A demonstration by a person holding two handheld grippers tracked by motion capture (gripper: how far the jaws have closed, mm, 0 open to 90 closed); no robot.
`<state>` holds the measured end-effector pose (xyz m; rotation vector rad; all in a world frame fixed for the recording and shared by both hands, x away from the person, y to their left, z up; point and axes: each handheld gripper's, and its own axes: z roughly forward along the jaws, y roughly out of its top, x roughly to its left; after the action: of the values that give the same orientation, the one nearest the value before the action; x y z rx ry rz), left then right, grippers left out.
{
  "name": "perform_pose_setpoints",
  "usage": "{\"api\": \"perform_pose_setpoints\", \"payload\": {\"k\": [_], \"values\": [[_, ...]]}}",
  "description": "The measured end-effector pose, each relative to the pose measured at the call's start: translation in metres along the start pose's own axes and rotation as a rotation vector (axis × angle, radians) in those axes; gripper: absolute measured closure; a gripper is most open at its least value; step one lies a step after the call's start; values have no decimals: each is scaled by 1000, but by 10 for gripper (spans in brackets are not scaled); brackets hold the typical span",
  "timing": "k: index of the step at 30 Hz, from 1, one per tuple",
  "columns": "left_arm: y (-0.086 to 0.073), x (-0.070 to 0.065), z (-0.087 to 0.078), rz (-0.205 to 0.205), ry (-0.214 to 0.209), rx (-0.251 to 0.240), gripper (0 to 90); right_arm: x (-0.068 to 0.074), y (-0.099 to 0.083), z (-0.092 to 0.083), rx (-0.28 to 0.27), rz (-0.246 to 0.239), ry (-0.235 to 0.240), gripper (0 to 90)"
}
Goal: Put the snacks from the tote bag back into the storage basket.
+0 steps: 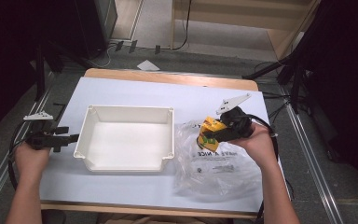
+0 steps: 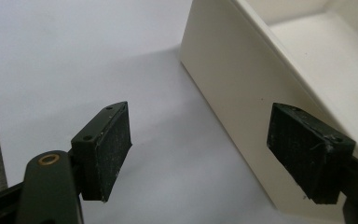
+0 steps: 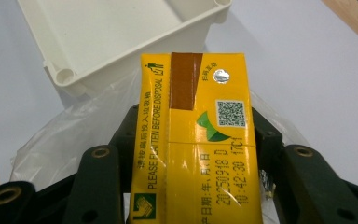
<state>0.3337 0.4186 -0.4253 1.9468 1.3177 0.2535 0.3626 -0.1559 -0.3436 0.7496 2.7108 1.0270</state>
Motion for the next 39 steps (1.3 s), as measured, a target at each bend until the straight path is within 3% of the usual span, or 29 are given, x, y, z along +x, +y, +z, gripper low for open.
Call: {"api": "perform_pose_setpoints", "payload": {"k": [18, 27, 39], "values": [[-3, 1, -3, -4, 8, 1, 229, 17, 28, 24, -21, -92, 64, 525], [-4, 0, -3, -4, 9, -4, 228, 20, 51, 22, -54, -139, 103, 524], [-3, -1, -3, 3, 11, -1, 228, 18, 59, 19, -68, -149, 114, 524]]}}
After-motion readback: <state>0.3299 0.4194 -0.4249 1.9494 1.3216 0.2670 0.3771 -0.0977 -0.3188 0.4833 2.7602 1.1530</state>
